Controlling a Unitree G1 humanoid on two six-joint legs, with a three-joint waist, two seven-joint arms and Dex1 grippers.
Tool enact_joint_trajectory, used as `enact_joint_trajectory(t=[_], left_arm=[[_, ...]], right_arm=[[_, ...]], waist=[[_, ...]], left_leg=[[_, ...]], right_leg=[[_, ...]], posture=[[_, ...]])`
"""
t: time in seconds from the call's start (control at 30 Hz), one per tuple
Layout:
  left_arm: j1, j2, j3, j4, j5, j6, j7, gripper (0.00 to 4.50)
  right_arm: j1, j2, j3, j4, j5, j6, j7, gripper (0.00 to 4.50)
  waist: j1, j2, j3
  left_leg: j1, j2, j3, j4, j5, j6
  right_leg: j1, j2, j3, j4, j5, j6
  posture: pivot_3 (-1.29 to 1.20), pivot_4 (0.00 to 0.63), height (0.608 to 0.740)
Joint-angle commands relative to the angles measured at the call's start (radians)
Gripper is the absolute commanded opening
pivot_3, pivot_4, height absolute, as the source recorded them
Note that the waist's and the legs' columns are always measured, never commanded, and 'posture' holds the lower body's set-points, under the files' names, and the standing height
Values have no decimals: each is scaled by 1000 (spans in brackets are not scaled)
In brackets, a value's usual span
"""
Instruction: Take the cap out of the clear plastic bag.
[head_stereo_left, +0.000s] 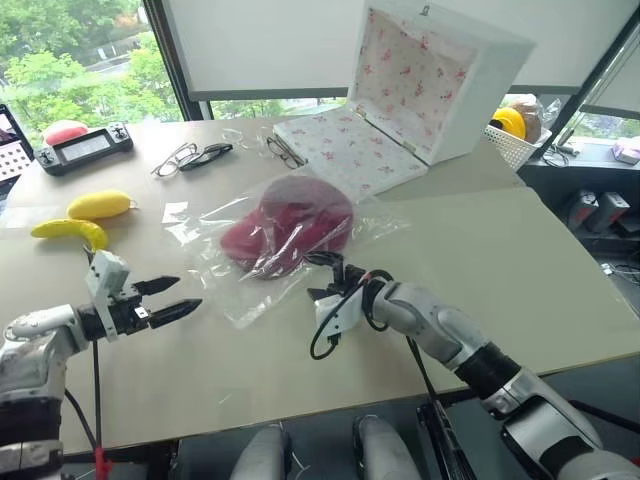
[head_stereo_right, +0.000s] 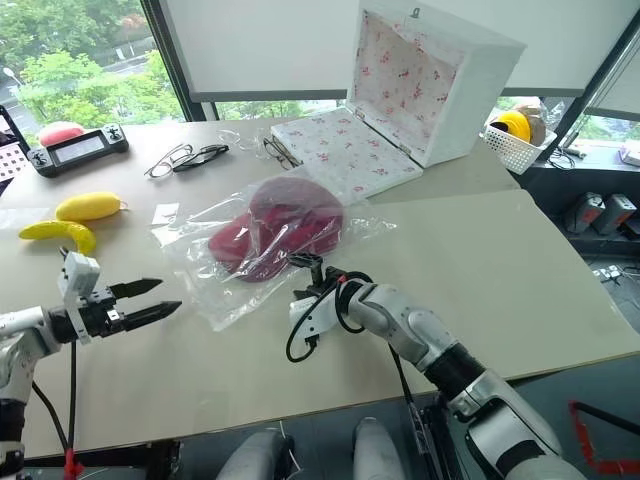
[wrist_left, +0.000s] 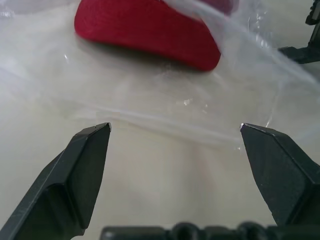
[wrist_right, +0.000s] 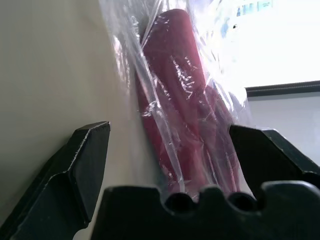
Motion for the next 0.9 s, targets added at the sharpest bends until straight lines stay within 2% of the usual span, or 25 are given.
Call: enact_joint_trajectory(t=[0.03,0.2,0.3,0.43,0.5,0.53,0.57,0.6,0.77,0.9], left_arm=[[-9,-3,41,-48,-50,16,40,4453],[-48,3,31,-27,-64,24,64,4453],[-63,0,19,-12,-58,15,67,4453],[-72,1,13,-17,-67,21,60,4500],[-72,5,10,-21,-74,27,53,4500],[-71,9,7,-22,-75,28,48,4500],[-70,13,5,-23,-78,31,45,4500],[-68,17,2,-25,-81,34,40,4500],[-68,25,-5,-23,-86,45,37,4500],[-67,26,-12,-27,-96,56,31,4500]], right_arm=[[-58,38,-27,26,-26,-3,-37,4500],[-140,110,13,125,-104,2,-74,4500],[-151,161,30,197,-92,4,-43,4500],[-152,187,41,259,-94,6,-23,3638],[-153,194,43,280,-94,13,-19,2828],[-154,196,42,289,-96,18,-19,2572],[-155,198,40,296,-97,23,-20,2085],[-156,200,37,303,-96,26,-21,1877],[-170,200,24,331,-101,52,-34,165],[-164,178,6,298,-68,14,-43,76]], waist=[[-1,0,0],[-6,0,0],[-7,0,0],[-8,0,0],[-8,0,0],[-8,0,0],[-8,0,0],[-8,0,0],[-8,0,0],[-8,0,0]], left_leg=[[0,0,0,0,0,0],[0,0,1,0,0,-1],[1,0,1,-1,0,-1],[0,0,1,-1,0,-1],[1,0,1,-1,0,-2],[1,0,1,-1,0,-2],[1,0,1,-1,0,-2],[2,0,1,-1,0,-2],[4,0,2,-1,0,-2],[8,1,5,-1,0,-3]], right_leg=[[0,0,0,0,0,0],[-1,0,0,0,0,0],[-1,0,0,1,0,-1],[-3,0,0,0,1,-1],[-2,0,0,1,1,-1],[-2,0,0,1,1,-1],[-2,0,0,2,1,-1],[-2,0,0,2,1,-1],[-2,0,0,5,1,-1],[0,0,0,6,0,-2]], posture=[[0,150,740],[0,150,740],[0,150,740],[0,150,740],[0,150,740],[0,150,740],[0,150,740],[0,150,740],[0,150,740],[0,150,740]])
